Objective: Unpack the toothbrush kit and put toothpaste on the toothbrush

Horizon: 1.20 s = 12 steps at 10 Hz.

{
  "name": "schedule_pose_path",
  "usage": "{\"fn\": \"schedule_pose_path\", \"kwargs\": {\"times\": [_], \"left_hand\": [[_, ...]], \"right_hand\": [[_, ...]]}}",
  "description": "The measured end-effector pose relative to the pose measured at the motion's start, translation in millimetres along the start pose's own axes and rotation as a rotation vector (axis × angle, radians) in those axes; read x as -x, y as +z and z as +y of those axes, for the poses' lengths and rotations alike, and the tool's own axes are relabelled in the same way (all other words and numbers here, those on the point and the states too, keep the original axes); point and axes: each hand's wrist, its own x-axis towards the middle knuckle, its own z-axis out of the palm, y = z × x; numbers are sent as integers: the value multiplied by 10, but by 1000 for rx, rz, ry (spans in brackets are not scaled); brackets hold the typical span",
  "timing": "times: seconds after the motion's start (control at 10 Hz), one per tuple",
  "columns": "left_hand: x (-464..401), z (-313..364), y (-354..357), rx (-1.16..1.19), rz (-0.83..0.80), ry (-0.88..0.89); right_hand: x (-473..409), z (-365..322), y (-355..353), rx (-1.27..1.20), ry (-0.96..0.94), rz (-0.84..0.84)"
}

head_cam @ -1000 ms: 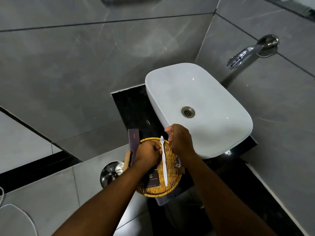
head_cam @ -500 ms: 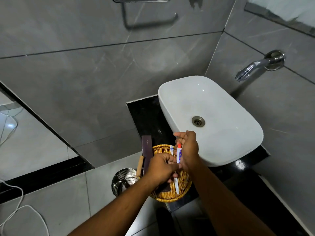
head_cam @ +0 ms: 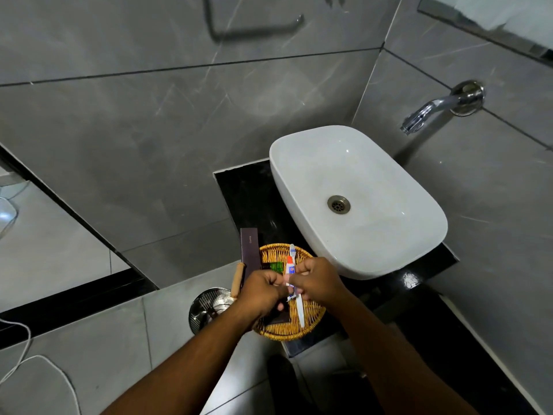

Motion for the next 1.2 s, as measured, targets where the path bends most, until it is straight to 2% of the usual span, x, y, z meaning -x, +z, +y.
{"fn": "schedule_pose_path", "kwargs": {"times": [0.1,0.2,0.3,0.4,0.5,0.6,0.7,0.8,0.9,1.0,1.1,1.2], "left_hand": [[-22,-60,43,5,65,32],[-14,-91,34,-12,36,15],[-29,-128,46,-34,75,10],[-64,-164,49,-36,142,-30],[-86,-190,79,-32,137,-69],[-83,-187,155,-60,88,-82],[-104,-209,189,-85,96,-81],[-123,-242,187,-118,120,-79],[-158,-267,176,-165,125,-90],[-207,-272,163,-281,114,-70],[-247,-252,149,-474,83,-3],[-242,-216,103,-668,70,61]], "right_hand": [[13,9,110,-101,42,81],[1,46,146,-69,40,117],[-6,91,156,-15,56,91],[6,117,165,-76,138,55],[49,149,189,-158,219,-6],[81,197,168,-207,233,56],[90,269,178,-161,229,127],[96,309,260,-14,201,196],[88,319,300,98,133,174],[99,282,267,282,85,109],[123,275,266,353,76,80],[140,262,265,324,62,74]]}}
